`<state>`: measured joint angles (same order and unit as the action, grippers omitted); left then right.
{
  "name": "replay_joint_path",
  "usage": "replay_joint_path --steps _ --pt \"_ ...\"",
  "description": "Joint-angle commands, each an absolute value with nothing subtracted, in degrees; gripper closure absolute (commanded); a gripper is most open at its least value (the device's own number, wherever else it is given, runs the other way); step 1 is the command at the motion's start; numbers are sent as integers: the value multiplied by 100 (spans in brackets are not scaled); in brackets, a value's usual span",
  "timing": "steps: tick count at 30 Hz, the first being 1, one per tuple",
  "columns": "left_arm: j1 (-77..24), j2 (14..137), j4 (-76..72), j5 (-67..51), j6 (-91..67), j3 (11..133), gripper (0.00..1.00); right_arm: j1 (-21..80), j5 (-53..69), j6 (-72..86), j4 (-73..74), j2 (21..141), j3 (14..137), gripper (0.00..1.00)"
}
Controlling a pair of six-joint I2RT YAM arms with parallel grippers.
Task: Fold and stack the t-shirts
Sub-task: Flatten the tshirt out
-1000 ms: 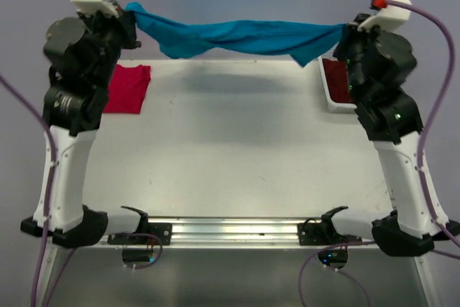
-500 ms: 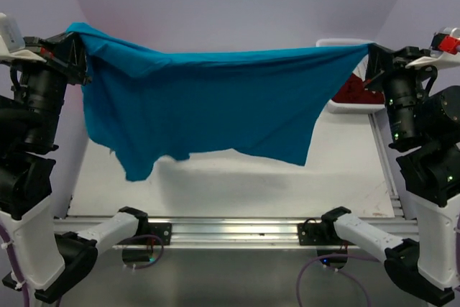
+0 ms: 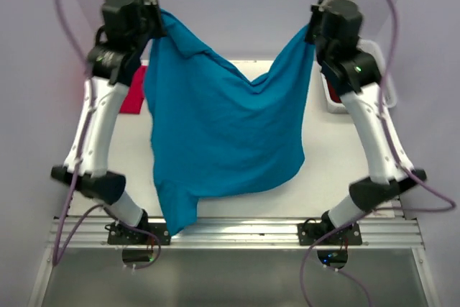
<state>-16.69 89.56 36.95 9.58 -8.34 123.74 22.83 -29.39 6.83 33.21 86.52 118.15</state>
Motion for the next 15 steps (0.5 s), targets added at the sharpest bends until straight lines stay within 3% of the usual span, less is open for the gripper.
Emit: replay_joint_path --steps 1,5,9,15 --pt "-1477 9927 3446 897 -739 12383 100 2136 -2971 694 3744 9631 12286 100" --pt "-1275 10862 3007 923 -686 12857 100 1996 -2979 659 3744 10982 13356 100" --pt "-1134 11434 3084 844 -624 14025 100 1942 -3234 440 3832 11426 14158 100" --pt "-1143 9724 1875 888 -413 12422 100 1951 -3436 114 2051 9670 12052 100"
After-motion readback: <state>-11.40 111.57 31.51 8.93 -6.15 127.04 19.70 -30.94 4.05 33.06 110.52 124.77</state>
